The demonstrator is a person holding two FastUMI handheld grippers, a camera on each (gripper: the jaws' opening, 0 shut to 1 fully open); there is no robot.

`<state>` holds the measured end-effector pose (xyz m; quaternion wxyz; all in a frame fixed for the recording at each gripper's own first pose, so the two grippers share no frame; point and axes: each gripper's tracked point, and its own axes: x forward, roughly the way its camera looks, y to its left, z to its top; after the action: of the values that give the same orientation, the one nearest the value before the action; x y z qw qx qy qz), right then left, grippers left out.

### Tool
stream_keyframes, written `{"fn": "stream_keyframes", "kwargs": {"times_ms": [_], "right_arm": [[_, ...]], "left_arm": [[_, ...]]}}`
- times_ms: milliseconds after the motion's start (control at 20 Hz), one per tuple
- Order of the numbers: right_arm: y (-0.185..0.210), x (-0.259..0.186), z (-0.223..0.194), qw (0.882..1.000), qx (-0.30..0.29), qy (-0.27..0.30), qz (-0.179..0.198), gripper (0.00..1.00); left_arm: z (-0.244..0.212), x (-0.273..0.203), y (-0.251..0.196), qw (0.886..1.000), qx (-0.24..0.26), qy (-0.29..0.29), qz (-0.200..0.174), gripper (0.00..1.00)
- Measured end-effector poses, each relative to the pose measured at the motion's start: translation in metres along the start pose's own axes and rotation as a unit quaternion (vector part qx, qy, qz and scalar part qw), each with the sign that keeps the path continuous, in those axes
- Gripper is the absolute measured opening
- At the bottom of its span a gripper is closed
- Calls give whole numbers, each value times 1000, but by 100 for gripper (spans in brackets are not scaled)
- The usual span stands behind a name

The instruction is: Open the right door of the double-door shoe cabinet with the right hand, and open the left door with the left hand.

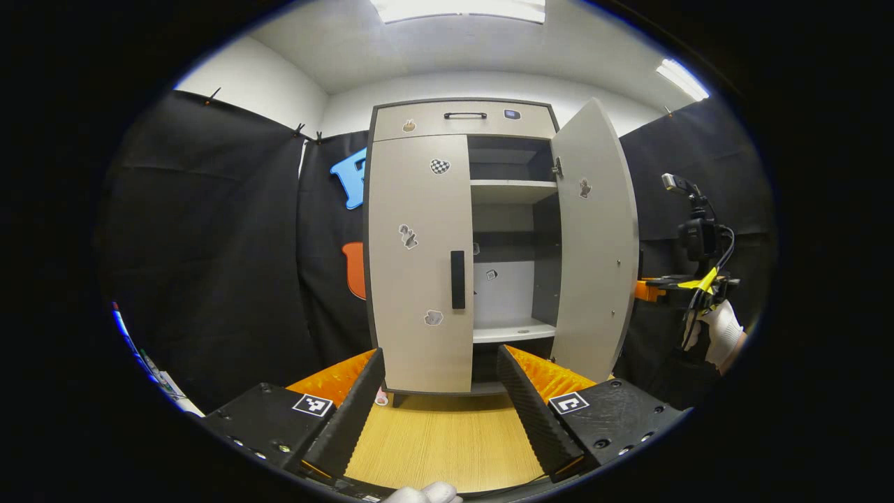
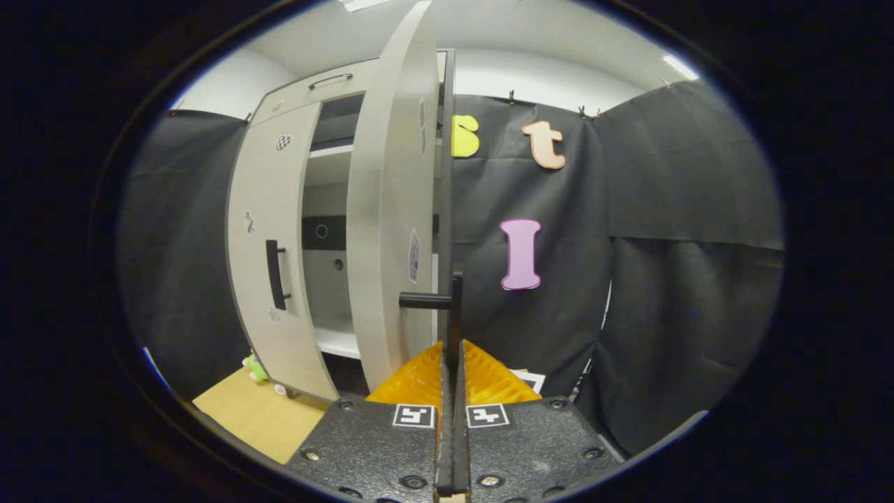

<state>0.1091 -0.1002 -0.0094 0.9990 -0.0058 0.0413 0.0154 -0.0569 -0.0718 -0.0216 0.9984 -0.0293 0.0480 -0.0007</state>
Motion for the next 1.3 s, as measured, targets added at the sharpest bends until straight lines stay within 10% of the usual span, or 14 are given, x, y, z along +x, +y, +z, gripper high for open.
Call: {"fn": "stream_keyframes", "kwargs": {"times_ms": [450, 550, 700, 900, 1300], "right_arm": [[-8, -28, 13, 1000, 15, -12, -12, 10], [-13, -39, 22, 999, 5, -24, -30, 25], [-1, -68, 28, 999, -7, -34, -27, 75], [25, -93, 18, 999, 8, -36, -21, 100], [87, -115, -40, 1000, 22, -6, 10, 100]], "left_arm": [[-3, 5, 13, 1000, 3, 2, 2, 96], [-4, 10, 19, 1000, 7, 4, 3, 96], [-8, 18, 29, 1000, 7, 6, 3, 96], [-10, 32, 41, 1000, 14, 6, 0, 96], [-26, 69, 47, 999, 20, 16, -19, 96]]}}
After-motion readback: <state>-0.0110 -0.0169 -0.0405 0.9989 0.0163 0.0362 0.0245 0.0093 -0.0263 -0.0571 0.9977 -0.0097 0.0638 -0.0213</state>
